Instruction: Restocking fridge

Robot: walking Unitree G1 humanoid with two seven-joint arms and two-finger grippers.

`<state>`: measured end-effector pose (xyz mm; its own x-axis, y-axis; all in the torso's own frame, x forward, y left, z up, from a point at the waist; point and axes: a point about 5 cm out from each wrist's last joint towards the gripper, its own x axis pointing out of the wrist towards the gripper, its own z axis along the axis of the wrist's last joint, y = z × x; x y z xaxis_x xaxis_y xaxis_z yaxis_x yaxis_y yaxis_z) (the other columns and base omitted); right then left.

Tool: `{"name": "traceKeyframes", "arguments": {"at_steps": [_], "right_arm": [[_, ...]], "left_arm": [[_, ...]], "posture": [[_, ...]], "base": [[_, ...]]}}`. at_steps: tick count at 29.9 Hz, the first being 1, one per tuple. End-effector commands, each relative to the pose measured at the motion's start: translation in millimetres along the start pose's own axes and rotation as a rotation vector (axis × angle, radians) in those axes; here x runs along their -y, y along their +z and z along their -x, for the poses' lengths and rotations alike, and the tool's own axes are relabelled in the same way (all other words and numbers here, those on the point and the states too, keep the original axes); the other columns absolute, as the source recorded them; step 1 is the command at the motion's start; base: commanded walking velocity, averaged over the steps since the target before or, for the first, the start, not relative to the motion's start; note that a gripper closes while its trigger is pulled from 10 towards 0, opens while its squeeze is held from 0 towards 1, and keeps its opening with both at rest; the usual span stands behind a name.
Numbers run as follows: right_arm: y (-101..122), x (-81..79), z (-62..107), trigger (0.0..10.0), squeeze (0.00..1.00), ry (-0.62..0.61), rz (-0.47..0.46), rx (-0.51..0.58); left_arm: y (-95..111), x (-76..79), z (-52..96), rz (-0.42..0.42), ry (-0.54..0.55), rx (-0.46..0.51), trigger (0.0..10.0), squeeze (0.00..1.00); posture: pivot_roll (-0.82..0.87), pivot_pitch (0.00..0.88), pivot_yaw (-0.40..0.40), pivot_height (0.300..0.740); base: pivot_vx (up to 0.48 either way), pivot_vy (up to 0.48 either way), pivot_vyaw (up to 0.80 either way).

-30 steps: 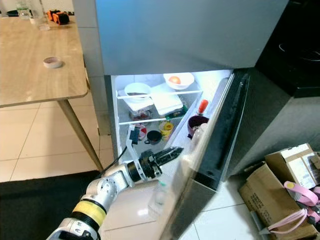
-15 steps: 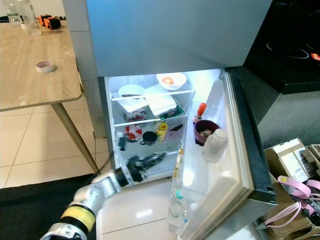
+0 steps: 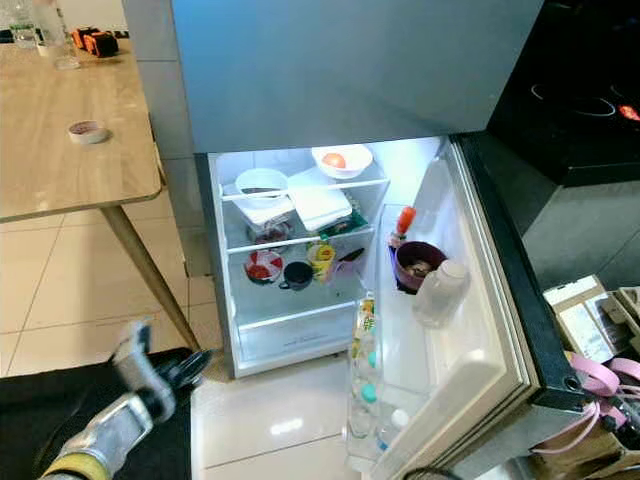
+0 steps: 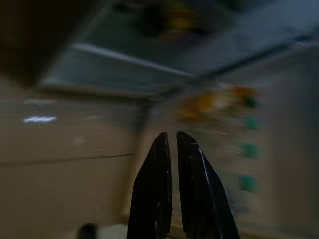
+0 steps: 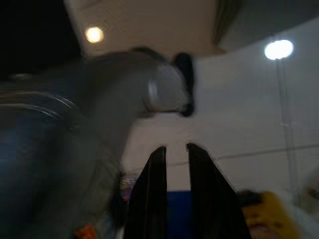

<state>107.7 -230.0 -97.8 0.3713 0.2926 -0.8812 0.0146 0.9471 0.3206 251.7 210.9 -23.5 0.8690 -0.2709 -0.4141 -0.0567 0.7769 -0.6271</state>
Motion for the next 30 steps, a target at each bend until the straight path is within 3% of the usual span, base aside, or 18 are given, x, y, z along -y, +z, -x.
{"name": "traceKeyframes", "arguments": {"at_steps": [1,4,6,15,21,25,30], "right_arm": [[19,4.0,2.8,10.0,0.00,0.014,0.008,0.077],[50,4.7,11.9,10.0,0.00,0.182,0.018,0.207],[65,5.7,17.0,10.0,0.00,0.232,0.005,0.285],[82,14.9,22.7,10.0,0.00,0.125,0.021,0.384],[102,31.6,34.7,10.0,0.00,-0.048,-0.023,0.525],[112,36.6,41.5,10.0,0.00,-0.071,-0.060,0.599],[119,33.7,43.2,10.0,0.00,-0.012,-0.093,0.651]], "left_arm": [[1,-6.5,3.2,-0.013,0.046,0.004,10.0,0.00],[-13,-37.5,26.6,0.011,0.234,-0.023,10.0,0.00],[-21,-46.2,35.4,0.018,0.286,-0.044,10.0,0.00],[-45,-56.2,50.3,0.013,0.361,-0.121,10.0,0.00],[-62,-60.9,60.3,0.005,0.408,-0.178,10.0,0.00],[-68,-62.2,64.1,-0.004,0.420,-0.207,10.0,0.00],[-72,-62.7,65.9,-0.006,0.426,-0.223,10.0,0.00]], "posture": [[-0.06,0.000,-0.049,0.740],[-0.06,0.000,-0.048,0.740],[-0.06,0.000,-0.048,0.740],[-0.06,0.000,-0.045,0.740],[-0.06,0.000,-0.044,0.740],[-0.06,0.000,-0.044,0.740],[-0.06,0.000,-0.044,0.740]], "base": [[0.000,0.000,0.00],[0.000,0.000,0.00],[0.000,0.000,0.00],[0.000,0.000,0.00],[0.000,0.000,0.00],[0.000,0.000,0.00],[0.000,0.000,0.00]]}}
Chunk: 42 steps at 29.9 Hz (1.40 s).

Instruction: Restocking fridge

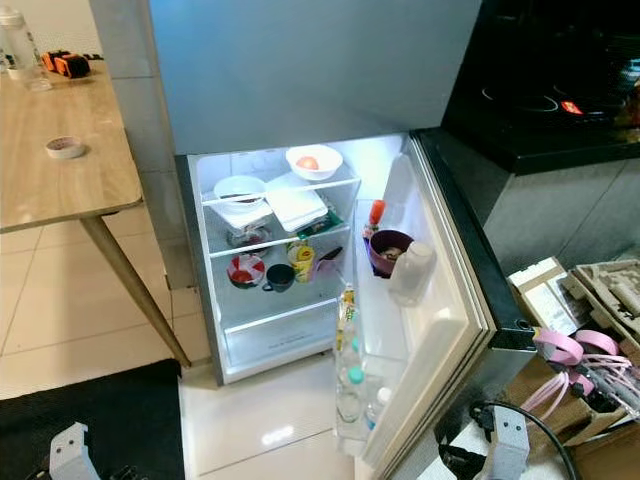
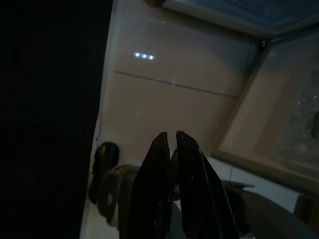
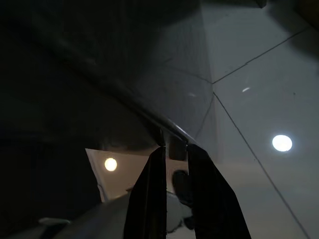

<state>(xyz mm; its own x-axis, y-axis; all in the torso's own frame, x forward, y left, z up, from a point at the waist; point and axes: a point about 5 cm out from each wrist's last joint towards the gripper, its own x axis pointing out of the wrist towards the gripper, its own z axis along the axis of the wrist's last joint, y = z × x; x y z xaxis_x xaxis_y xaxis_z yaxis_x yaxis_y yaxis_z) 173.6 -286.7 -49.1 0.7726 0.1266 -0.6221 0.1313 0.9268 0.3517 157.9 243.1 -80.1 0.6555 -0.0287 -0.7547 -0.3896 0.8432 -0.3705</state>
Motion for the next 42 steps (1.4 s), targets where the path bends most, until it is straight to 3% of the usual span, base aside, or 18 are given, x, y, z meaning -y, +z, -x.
{"name": "traceKeyframes", "arguments": {"at_steps": [1,4,5,7,8,10,11,12,16,18,21,24,28,29,31,35,38,42], "right_arm": [[33,-10.9,-10.0,10.0,0.00,0.081,0.011,0.136],[28,-15.7,-11.1,10.0,0.00,0.137,0.041,0.092],[19,-19.5,-11.0,10.0,0.00,0.187,0.097,0.020],[19,-19.5,-11.0,10.0,0.00,0.187,0.097,0.020],[11,-20.9,-9.8,10.0,0.00,0.221,0.146,-0.051],[-9,-11.4,-1.4,10.0,0.00,0.200,0.307,-0.271],[-9,-11.4,-1.4,10.0,0.00,0.200,0.307,-0.271],[-16,-1.9,4.3,10.0,0.00,0.144,0.371,-0.361],[-24,14.4,15.7,10.0,0.00,0.056,0.445,-0.487],[-38,22.3,27.6,10.0,0.00,0.072,0.506,-0.626],[-46,25.8,35.3,10.0,0.00,0.095,0.522,-0.709],[-49,21.9,36.3,10.0,0.00,0.164,0.498,-0.719],[-35,-4.8,28.2,10.0,0.00,0.514,0.387,-0.599],[-35,-4.8,28.2,10.0,0.00,0.514,0.387,-0.599],[-17,-19.8,27.4,10.0,0.00,0.716,0.328,-0.509],[-1,-29.4,28.2,10.0,0.00,0.825,0.330,-0.442],[30,-55.2,42.9,10.0,0.00,1.041,0.426,-0.368],[34,-61.3,46.6,10.0,0.00,1.081,0.448,-0.359]], "left_arm": [[-9,3.2,-0.5,-0.014,-0.002,-0.029,10.0,0.00],[-11,2.8,0.0,-0.019,0.000,-0.037,10.0,0.00],[-13,2.2,0.5,-0.022,0.002,-0.044,10.0,0.00],[-13,2.2,0.5,-0.022,0.002,-0.044,10.0,0.00],[-14,1.9,0.8,-0.024,0.003,-0.049,10.0,0.00],[-17,1.6,1.4,-0.029,0.004,-0.059,10.0,0.00],[-17,1.6,1.4,-0.029,0.004,-0.059,10.0,0.00],[-18,1.7,1.5,-0.031,0.004,-0.064,10.0,0.00],[-20,2.8,1.4,-0.037,0.001,-0.071,10.0,0.00],[-21,4.4,0.8,-0.041,-0.005,-0.074,10.0,0.00],[-21,5.3,0.6,-0.044,-0.008,-0.076,10.0,0.00],[-22,5.5,0.6,-0.046,-0.008,-0.080,10.0,0.00],[-25,5.4,1.2,-0.056,-0.009,-0.094,10.0,0.00],[-25,5.4,1.2,-0.056,-0.009,-0.094,10.0,0.00],[-27,4.3,1.8,-0.059,-0.006,-0.100,10.0,0.00],[-27,3.4,2.2,-0.060,-0.002,-0.103,10.0,0.00],[-27,2.9,2.3,-0.062,0.000,-0.104,10.0,0.00],[-27,2.8,2.4,-0.062,0.001,-0.105,10.0,0.00]], "posture": [[-0.06,0.000,-0.044,0.740],[-0.06,0.000,-0.044,0.740],[-0.06,0.000,-0.044,0.740],[-0.06,0.000,-0.044,0.740],[-0.06,0.000,-0.043,0.740],[-0.06,0.000,-0.043,0.740],[-0.06,0.000,-0.043,0.740],[-0.06,0.000,-0.043,0.740],[-0.07,0.000,-0.044,0.740],[-0.07,0.000,-0.045,0.740],[-0.07,0.000,-0.047,0.740],[-0.07,0.000,-0.045,0.740],[-0.07,0.000,-0.042,0.740],[-0.07,0.000,-0.042,0.740],[-0.07,0.000,-0.042,0.740],[-0.08,0.000,-0.041,0.740],[-0.09,0.000,-0.044,0.740],[-0.09,0.000,-0.044,0.740]], "base": [[0.000,0.000,0.00],[0.000,0.000,0.00],[0.000,0.000,0.00],[0.000,0.000,0.00],[0.000,0.000,0.00],[0.000,0.000,0.00],[0.000,0.000,0.00],[0.000,0.000,0.00],[0.000,0.000,0.00],[0.000,0.000,0.00],[0.000,0.000,0.00],[0.000,0.000,0.00],[0.000,0.000,0.00],[0.000,0.000,0.00],[0.000,0.000,0.00],[0.000,0.000,0.00],[0.000,0.000,0.00],[0.000,0.000,0.00]]}}
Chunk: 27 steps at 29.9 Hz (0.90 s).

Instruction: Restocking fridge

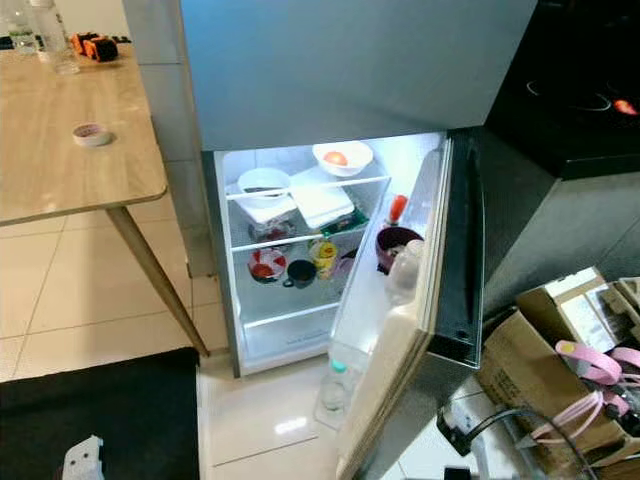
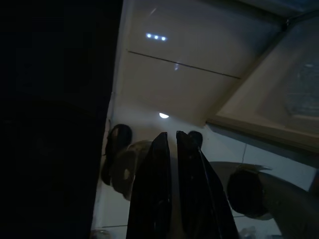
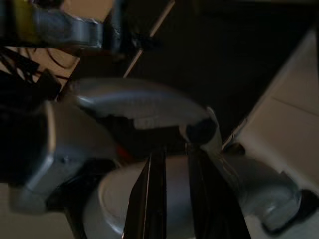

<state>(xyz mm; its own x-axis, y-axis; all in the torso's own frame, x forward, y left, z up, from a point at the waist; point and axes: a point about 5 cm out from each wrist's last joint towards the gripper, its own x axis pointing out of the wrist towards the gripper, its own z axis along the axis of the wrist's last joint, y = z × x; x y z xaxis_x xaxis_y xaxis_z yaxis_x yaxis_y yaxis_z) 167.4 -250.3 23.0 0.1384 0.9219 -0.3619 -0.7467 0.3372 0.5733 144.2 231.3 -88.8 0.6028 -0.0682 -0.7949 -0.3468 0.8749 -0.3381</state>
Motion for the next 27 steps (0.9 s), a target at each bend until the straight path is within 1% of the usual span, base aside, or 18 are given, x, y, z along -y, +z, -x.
{"name": "traceKeyframes", "arguments": {"at_steps": [1,2,3,6,9,10,11,13,14,15,17,18,20,22,23,25,26,27], "right_arm": [[7,-4.9,-0.7,10.0,0.00,0.034,0.021,0.020],[7,-4.9,-0.7,10.0,0.00,0.034,0.021,0.020],[14,-5.8,6.5,10.0,0.00,0.018,0.051,0.037],[17,-4.8,10.9,10.0,0.00,0.000,0.061,0.053],[33,-3.6,25.5,10.0,0.00,-0.047,0.094,0.153],[49,-5.2,34.8,10.0,0.00,-0.064,0.136,0.240],[67,-9.5,45.7,10.0,0.00,-0.086,0.180,0.329],[93,-18.0,63.8,10.0,0.00,-0.114,0.256,0.456],[99,-21.3,68.4,10.0,0.00,-0.119,0.275,0.484],[99,-21.3,68.4,10.0,0.00,-0.119,0.275,0.484],[120,-28.8,83.1,10.0,0.00,-0.144,0.356,0.571],[132,-34.8,92.1,10.0,0.00,-0.146,0.408,0.625],[148,-45.7,105.1,10.0,0.00,-0.136,0.490,0.697],[160,-54.9,113.9,10.0,0.00,-0.121,0.553,0.743],[160,-54.9,113.9,10.0,0.00,-0.121,0.553,0.743],[171,-61.9,120.6,10.0,0.00,-0.115,0.604,0.794],[180,-66.3,123.0,10.0,0.00,-0.130,0.643,0.828],[180,-66.3,123.0,10.0,0.00,-0.130,0.643,0.828]], "left_arm": [[-8,1.8,-0.1,0.002,0.001,-0.028,10.0,0.00],[-8,1.8,-0.1,0.002,0.001,-0.028,10.0,0.00],[-9,1.8,0.1,0.004,0.001,-0.031,10.0,0.00],[-9,1.9,0.2,0.004,0.001,-0.032,10.0,0.00],[-11,2.0,0.3,0.001,0.001,-0.037,10.0,0.00],[-11,2.0,0.3,0.001,0.001,-0.038,10.0,0.00],[-11,1.9,0.3,0.001,0.001,-0.038,10.0,0.00],[-11,1.8,0.4,0.001,0.001,-0.038,10.0,0.00],[-11,1.8,0.4,0.001,0.001,-0.038,10.0,0.00],[-11,1.8,0.4,0.001,0.001,-0.038,10.0,0.00],[-11,2.3,0.2,0.000,0.001,-0.038,10.0,0.00],[-11,2.7,0.0,0.000,-0.001,-0.037,10.0,0.00],[-10,3.3,-0.3,0.001,-0.003,-0.035,10.0,0.00],[-10,3.6,-0.5,0.001,-0.004,-0.035,10.0,0.00],[-10,3.6,-0.5,0.001,-0.004,-0.035,10.0,0.00],[-10,3.9,-0.6,0.002,-0.004,-0.035,10.0,0.00],[-11,4.0,-0.6,0.002,-0.004,-0.036,10.0,0.00],[-11,4.0,-0.6,0.002,-0.004,-0.036,10.0,0.00]], "posture": [[-0.09,0.000,-0.047,0.740],[-0.09,0.000,-0.047,0.740],[-0.09,0.000,-0.047,0.740],[-0.09,0.000,-0.047,0.740],[-0.09,0.000,-0.046,0.740],[-0.09,0.000,-0.046,0.740],[-0.09,0.000,-0.046,0.740],[-0.09,0.000,-0.046,0.740],[-0.09,0.000,-0.046,0.740],[-0.09,0.000,-0.046,0.740],[-0.09,0.000,-0.046,0.740],[-0.09,0.000,-0.047,0.740],[-0.09,0.000,-0.047,0.740],[-0.09,0.000,-0.049,0.740],[-0.09,0.000,-0.049,0.740],[-0.09,0.000,-0.049,0.740],[-0.09,0.000,-0.048,0.740],[-0.09,0.000,-0.048,0.740]], "base": [[0.000,0.000,0.00],[0.000,0.000,0.00],[0.000,0.000,0.00],[0.000,0.000,0.00],[0.000,0.000,0.00],[0.000,0.000,0.00],[0.000,0.000,0.00],[0.000,0.000,0.00],[0.000,0.000,0.00],[0.000,0.000,0.00],[0.000,0.000,0.00],[0.000,0.000,0.00],[0.000,0.000,0.00],[0.000,0.000,0.00],[0.000,0.000,0.00],[0.000,0.000,0.00],[0.000,0.000,0.00],[0.000,0.000,0.00]]}}
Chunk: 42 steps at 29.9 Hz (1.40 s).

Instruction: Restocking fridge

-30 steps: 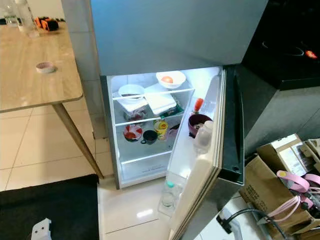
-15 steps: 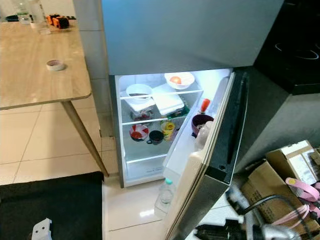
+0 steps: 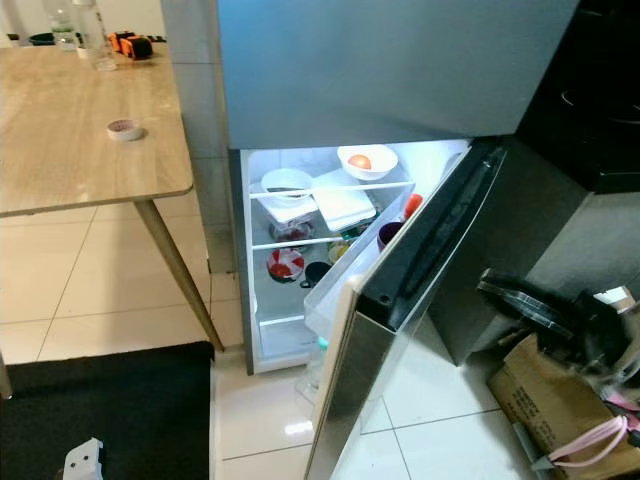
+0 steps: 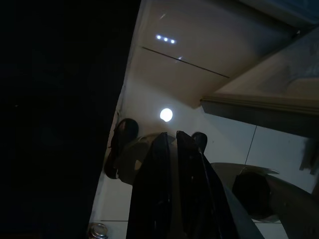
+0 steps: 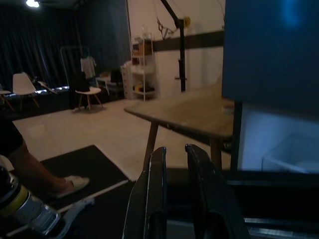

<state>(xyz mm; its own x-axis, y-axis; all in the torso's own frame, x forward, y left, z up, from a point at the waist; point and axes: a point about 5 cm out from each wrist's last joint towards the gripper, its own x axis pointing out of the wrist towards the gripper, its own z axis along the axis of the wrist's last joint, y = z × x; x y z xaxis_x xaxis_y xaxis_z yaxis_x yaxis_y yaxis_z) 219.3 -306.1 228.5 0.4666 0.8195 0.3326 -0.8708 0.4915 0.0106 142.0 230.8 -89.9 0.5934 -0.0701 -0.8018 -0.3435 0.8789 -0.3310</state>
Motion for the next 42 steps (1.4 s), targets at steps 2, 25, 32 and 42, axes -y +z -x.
{"name": "traceKeyframes", "arguments": {"at_steps": [2,25,32,42], "right_arm": [[19,3.9,-19.9,10.0,0.00,-0.031,0.124,0.019],[-25,14.6,-130.4,10.0,0.00,0.088,0.538,-0.901],[-40,9.8,-112.7,10.0,0.00,0.152,0.504,-1.109],[-24,27.8,-59.8,10.0,0.00,0.018,0.508,-1.415]], "left_arm": [[-9,4.7,-1.0,0.009,-0.007,-0.029,10.0,0.00],[-13,14.8,-4.3,0.013,-0.031,-0.031,10.0,0.00],[-15,16.6,-4.7,0.018,-0.032,-0.035,10.0,0.00],[-16,15.8,-4.2,0.011,-0.030,-0.039,10.0,0.00]], "posture": [[-0.09,0.000,-0.046,0.740],[-0.08,0.000,-0.073,0.740],[-0.08,0.000,-0.077,0.740],[-0.08,0.000,-0.076,0.740]], "base": [[0.000,0.000,0.00],[0.000,0.000,0.00],[0.000,0.000,0.00],[0.000,0.000,0.00]]}}
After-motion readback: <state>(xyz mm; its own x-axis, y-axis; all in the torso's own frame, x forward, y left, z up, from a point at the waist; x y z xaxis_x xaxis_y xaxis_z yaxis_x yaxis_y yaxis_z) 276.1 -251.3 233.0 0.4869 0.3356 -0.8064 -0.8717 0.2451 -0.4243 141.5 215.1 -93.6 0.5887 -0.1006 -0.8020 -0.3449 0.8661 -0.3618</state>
